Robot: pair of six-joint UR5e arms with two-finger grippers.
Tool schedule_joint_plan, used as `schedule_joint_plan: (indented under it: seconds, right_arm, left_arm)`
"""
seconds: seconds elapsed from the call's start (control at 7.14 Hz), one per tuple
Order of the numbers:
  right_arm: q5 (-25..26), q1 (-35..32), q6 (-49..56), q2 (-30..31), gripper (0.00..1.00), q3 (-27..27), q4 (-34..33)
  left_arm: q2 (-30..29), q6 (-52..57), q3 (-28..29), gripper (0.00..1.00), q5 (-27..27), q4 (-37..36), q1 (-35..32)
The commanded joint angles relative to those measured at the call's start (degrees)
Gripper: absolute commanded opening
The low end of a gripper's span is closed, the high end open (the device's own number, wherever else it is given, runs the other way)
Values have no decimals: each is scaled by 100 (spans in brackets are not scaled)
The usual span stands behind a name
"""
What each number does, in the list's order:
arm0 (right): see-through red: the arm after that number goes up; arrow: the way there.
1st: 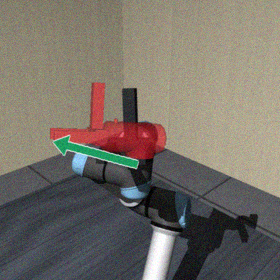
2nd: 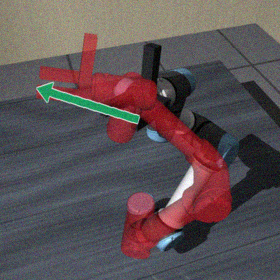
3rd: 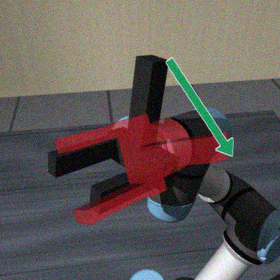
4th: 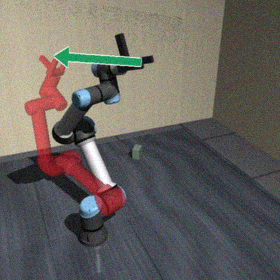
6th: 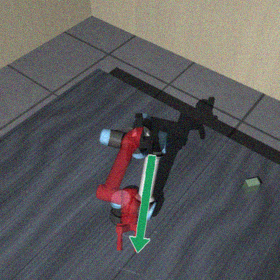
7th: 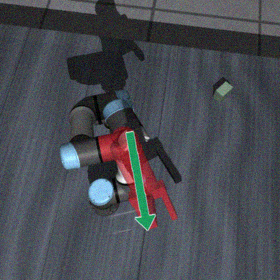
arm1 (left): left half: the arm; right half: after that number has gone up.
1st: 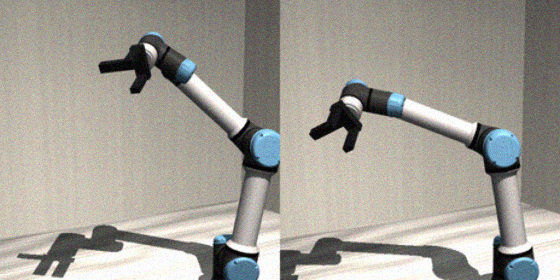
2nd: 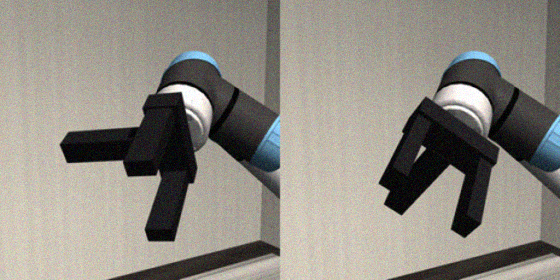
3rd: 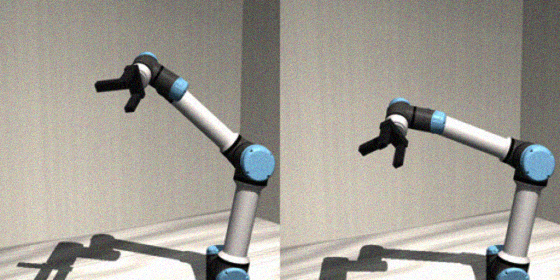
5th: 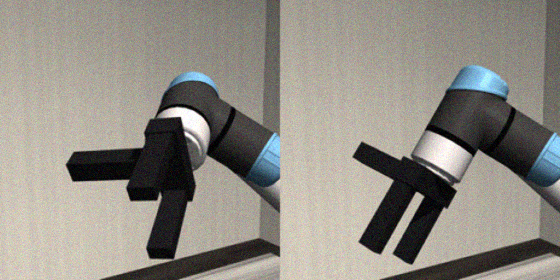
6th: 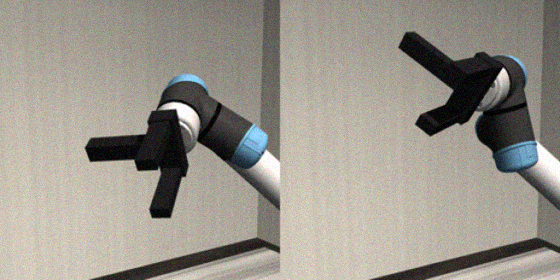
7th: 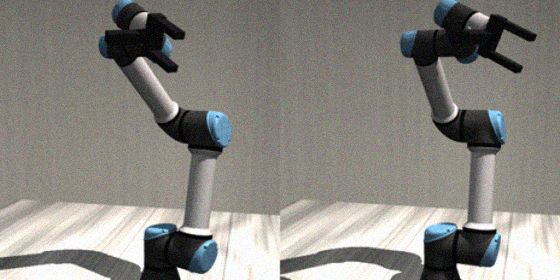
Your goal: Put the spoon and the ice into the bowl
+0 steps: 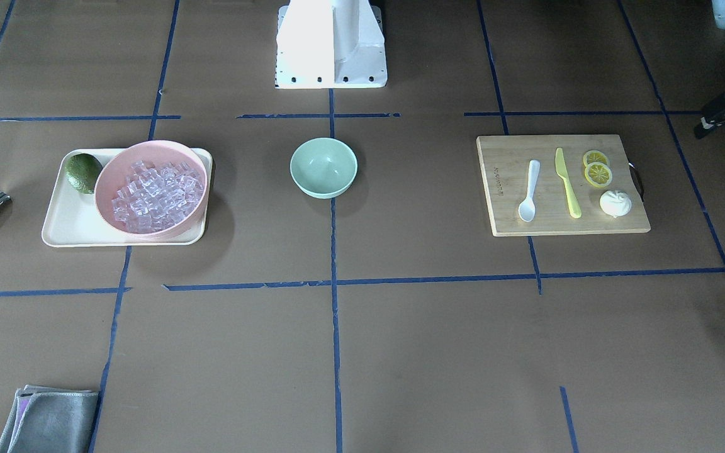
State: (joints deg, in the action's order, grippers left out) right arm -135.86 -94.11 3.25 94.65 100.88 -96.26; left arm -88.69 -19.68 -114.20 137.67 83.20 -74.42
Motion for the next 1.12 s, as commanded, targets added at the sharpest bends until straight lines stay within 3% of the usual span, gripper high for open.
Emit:
schedule_joint_plan:
  seconds: [0.0,0.28,0.42,0.98]
  right_arm:
    - [24,-2,0,-44,100,81,2]
    - [7,7,-9,-8,100,64,-7]
    - [-2,7,-17,-8,100,55,-7]
    - [-28,7,-17,-26,100,28,-16]
  left_arm:
    - [62,-2038,20,100,-186,1517,1012]
    - [10,-3528,178,100,-1430,2566,2277]
    - [-42,-3812,371,100,-1757,2848,2631]
    - [-622,-4368,977,99,-2095,3018,3390]
